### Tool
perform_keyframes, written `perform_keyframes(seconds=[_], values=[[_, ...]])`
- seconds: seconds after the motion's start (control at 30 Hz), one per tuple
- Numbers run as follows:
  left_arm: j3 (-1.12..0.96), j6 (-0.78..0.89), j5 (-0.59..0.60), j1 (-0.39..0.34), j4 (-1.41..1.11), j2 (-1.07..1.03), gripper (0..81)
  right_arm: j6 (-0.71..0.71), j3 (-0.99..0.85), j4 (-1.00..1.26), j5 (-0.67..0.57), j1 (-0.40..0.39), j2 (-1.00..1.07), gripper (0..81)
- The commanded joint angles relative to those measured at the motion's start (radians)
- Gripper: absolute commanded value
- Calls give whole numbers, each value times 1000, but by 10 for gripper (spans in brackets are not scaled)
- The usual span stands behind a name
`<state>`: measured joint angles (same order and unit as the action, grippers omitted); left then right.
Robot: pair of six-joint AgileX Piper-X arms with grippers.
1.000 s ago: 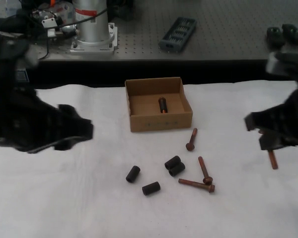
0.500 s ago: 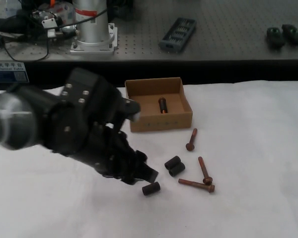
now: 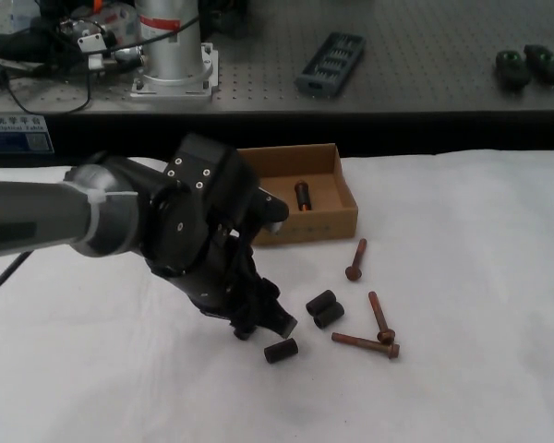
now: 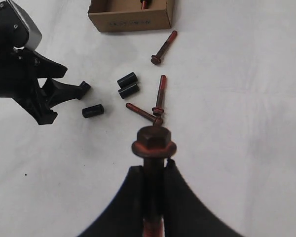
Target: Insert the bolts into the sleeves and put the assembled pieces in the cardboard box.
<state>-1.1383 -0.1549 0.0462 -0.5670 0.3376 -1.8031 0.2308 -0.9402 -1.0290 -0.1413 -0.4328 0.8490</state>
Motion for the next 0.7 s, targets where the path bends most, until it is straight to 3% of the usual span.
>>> perform_keyframes(seconds=[0.0,0.67], values=[[-13,-11,-31,-4,7,-11,402,-8,-4,-5,-20,-1,8,28],[-13,-11,-6,-4,42,-53,402,-8,-4,-5,-33,-1,32,28]])
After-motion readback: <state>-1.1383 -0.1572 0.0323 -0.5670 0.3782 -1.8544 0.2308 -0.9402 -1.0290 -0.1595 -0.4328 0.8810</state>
